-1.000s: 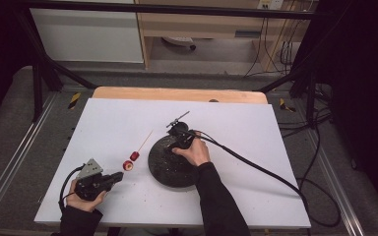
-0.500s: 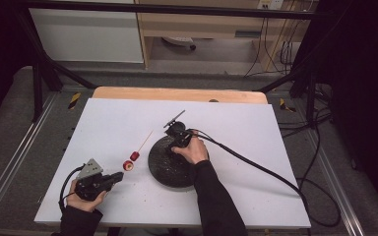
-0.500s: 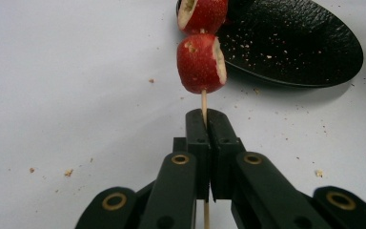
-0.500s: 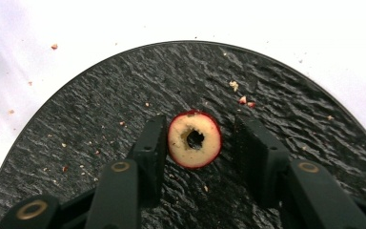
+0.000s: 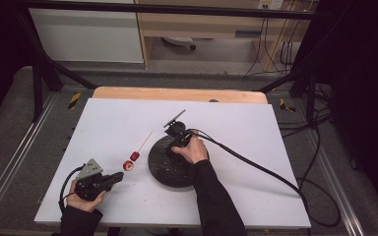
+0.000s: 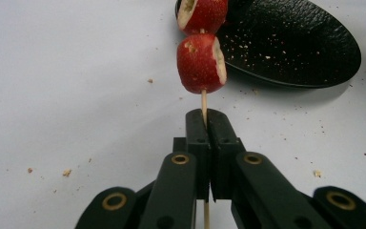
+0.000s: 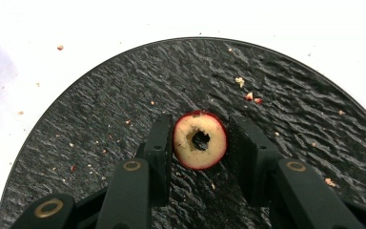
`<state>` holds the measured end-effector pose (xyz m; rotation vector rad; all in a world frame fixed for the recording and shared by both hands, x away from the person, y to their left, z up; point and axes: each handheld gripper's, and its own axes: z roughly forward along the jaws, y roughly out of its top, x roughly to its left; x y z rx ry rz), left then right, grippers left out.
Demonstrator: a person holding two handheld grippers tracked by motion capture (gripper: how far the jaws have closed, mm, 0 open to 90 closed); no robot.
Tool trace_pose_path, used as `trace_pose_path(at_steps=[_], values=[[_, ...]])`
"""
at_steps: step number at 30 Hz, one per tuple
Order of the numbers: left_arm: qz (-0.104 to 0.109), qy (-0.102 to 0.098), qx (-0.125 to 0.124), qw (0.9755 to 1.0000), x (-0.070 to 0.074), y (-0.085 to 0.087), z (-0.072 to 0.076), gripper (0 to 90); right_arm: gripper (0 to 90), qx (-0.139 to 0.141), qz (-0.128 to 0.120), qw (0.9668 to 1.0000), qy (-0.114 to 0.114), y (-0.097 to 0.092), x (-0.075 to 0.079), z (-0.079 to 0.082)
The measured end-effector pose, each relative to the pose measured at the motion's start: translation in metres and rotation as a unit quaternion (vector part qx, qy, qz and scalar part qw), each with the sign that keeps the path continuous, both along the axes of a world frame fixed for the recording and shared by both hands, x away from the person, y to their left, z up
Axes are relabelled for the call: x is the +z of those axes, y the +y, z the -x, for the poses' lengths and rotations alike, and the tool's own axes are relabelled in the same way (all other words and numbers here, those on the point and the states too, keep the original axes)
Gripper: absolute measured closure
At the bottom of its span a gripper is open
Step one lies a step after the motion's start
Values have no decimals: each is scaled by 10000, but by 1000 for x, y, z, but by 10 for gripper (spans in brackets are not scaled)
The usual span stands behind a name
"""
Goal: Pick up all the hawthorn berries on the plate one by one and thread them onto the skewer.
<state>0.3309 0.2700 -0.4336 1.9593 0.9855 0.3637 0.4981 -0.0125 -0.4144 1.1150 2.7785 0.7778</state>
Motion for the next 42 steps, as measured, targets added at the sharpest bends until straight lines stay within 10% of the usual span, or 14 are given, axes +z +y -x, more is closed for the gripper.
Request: trace_pose_path(at_steps=[21, 42], values=[[8, -29, -2, 10000, 1, -1, 1, 883, 633, -232, -245, 9994, -106, -12, 26, 14], [-5, -77, -62, 10000, 2, -4, 4, 883, 634, -504, -1246, 9899, -443, -43, 29, 41]])
